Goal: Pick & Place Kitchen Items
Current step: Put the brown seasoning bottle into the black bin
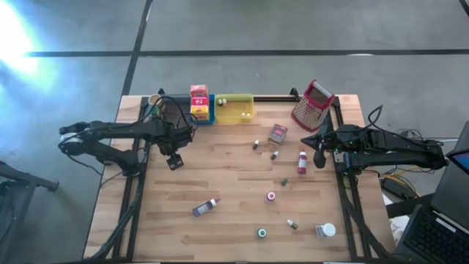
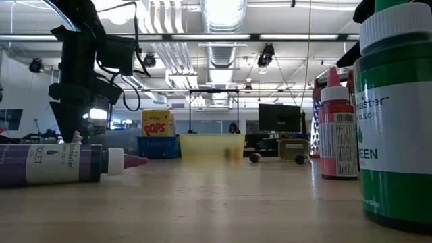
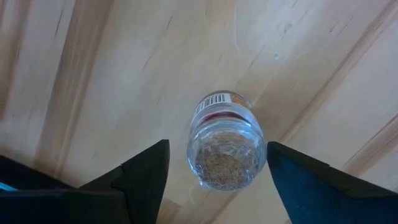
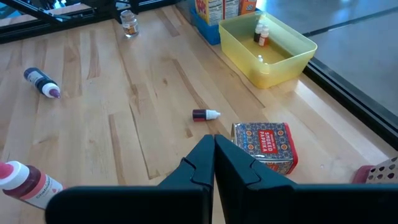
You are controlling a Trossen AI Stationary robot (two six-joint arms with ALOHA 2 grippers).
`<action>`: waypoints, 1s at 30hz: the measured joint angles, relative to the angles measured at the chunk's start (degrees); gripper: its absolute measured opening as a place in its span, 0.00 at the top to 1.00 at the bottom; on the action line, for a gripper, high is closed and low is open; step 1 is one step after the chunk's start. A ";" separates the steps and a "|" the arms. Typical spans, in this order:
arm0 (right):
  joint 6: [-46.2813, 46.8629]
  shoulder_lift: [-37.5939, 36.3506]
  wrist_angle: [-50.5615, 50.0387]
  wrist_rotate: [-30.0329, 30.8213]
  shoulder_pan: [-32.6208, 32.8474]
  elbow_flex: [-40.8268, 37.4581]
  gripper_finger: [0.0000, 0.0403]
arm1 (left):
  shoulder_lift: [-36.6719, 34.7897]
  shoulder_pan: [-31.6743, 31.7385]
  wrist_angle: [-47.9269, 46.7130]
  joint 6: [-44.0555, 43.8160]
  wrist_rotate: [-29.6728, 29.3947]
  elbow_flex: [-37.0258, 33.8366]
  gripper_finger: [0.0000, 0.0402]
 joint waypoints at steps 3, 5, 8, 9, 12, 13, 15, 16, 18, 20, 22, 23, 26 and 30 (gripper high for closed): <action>0.01 -0.01 0.00 0.01 0.00 -0.01 0.98 | 0.00 0.00 0.03 0.00 -0.10 0.00 0.32; 0.01 -0.01 0.00 0.01 0.00 -0.01 0.98 | 0.00 0.00 0.07 0.02 -0.31 0.00 0.32; 0.01 -0.03 0.00 -0.01 -0.04 -0.01 0.98 | 0.00 0.00 0.09 0.02 -0.33 0.00 0.36; 0.01 -0.03 0.00 -0.01 -0.04 0.00 0.98 | 0.00 0.00 0.09 0.02 -0.33 0.00 0.38; 0.00 -0.03 0.00 0.00 -0.04 -0.01 0.98 | 0.00 0.00 0.11 0.02 -0.36 0.00 0.45; 0.00 -0.03 0.00 -0.01 -0.04 -0.01 0.98 | 0.00 0.00 0.11 0.04 -0.36 0.00 0.47; 0.01 -0.03 0.00 0.01 -0.04 -0.01 0.98 | 0.00 0.00 0.10 0.05 -0.41 0.00 0.51; 0.01 -0.03 0.00 0.00 -0.04 -0.01 0.98 | 0.00 0.00 0.09 0.11 -0.44 0.00 0.52; 0.01 -0.03 0.00 0.01 -0.04 0.01 0.98 | -0.02 -0.01 0.09 0.66 -0.47 0.00 0.54; 0.01 -0.03 0.00 0.01 -0.04 -0.01 0.98 | -0.02 -0.02 0.10 0.82 -0.49 0.00 0.54; -0.01 -0.03 0.00 0.01 -0.04 -0.01 0.98 | -0.02 0.00 0.03 1.47 -0.44 0.07 0.53; 0.00 -0.03 0.00 -0.01 -0.04 0.00 0.98 | 0.00 0.00 -0.13 2.08 -0.18 0.27 0.52; 0.00 -0.03 0.00 -0.01 -0.02 -0.01 0.98 | 0.02 0.00 -1.56 4.94 0.12 1.87 0.51; -0.01 -0.03 0.00 0.00 -0.02 -0.01 0.98 | 0.02 0.00 -2.20 9.20 0.08 5.03 0.52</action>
